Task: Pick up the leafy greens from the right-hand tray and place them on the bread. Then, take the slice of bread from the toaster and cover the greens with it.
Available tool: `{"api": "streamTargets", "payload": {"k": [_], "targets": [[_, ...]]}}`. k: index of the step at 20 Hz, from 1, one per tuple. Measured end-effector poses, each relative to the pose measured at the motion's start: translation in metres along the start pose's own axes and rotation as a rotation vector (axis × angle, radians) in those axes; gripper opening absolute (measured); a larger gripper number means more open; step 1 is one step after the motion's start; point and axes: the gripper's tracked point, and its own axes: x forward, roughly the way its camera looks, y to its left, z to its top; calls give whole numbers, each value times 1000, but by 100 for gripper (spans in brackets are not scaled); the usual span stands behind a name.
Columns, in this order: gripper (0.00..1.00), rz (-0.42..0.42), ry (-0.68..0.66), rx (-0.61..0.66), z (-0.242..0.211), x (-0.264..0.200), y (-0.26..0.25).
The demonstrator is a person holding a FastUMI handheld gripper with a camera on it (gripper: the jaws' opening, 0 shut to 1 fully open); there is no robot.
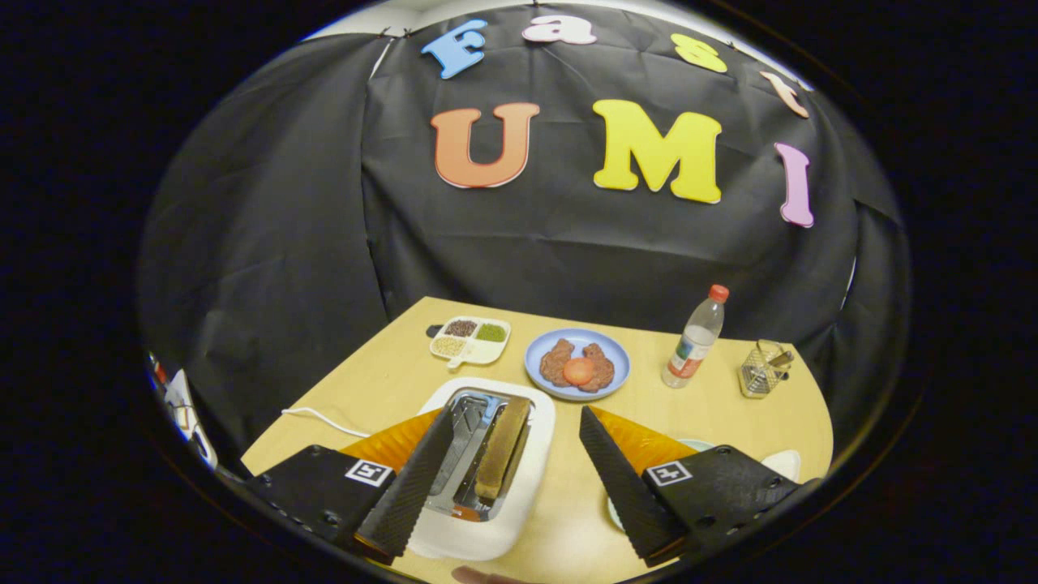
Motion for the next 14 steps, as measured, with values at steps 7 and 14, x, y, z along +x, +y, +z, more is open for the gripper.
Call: {"api": "streamTargets", "payload": {"k": [7, 14], "targets": [[86, 16, 154, 30, -13, 23, 7], [50, 31, 305, 91, -13, 29, 9]]}}
